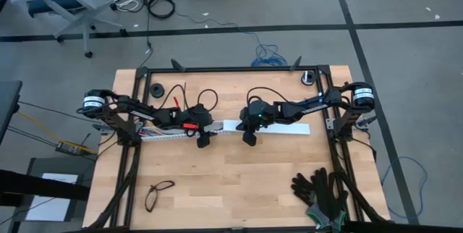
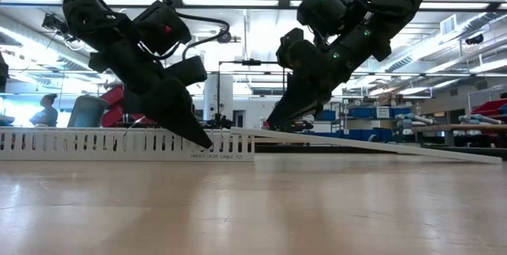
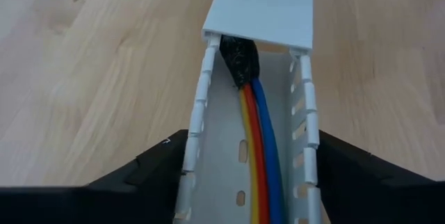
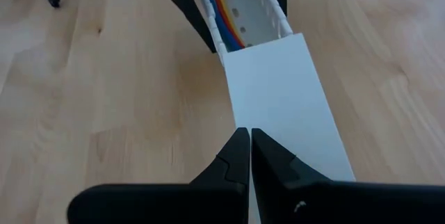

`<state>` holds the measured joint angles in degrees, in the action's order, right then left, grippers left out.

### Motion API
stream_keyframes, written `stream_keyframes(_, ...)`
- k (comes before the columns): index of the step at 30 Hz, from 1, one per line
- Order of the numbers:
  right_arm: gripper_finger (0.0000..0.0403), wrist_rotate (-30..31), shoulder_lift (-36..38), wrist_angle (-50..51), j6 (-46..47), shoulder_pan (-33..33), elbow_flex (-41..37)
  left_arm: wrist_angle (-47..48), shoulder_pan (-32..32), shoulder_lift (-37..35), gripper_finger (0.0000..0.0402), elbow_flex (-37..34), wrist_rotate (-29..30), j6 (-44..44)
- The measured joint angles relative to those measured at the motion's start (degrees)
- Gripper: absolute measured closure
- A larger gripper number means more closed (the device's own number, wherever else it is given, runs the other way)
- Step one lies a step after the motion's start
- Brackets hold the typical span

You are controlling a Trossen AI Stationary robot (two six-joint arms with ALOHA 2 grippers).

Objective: Ziptie cables
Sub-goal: Close the white cable duct using the cover

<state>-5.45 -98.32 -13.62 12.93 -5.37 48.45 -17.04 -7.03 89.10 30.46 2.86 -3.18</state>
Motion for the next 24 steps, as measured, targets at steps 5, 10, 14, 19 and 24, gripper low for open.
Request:
stream_keyframes(5,0.0403,2.0,0.0,0.2,-0.9,-0.3,0.0,-0.1,0.0,0.0,0.0171,0.0,-0.1,0.1)
stream_keyframes(10,0.0403,2.8,0.0,-0.5,-1.0,-0.9,0.0,-0.3,0.0,0.0,0.0194,0.0,-1.4,0.1)
stream_keyframes(14,0.0403,2.8,0.0,-0.5,-0.9,-1.2,0.0,-0.3,0.0,0.0,0.0198,0.0,-1.6,0.1)
stream_keyframes(19,0.0403,2.7,-0.5,0.2,-0.5,-1.5,0.0,-0.3,0.0,0.0,0.0198,0.0,-1.6,0.1)
stream_keyframes(24,0.0402,-1.1,-5.1,-3.6,1.2,-2.5,0.9,-0.3,0.0,0.0,0.0198,0.0,-1.6,0.2)
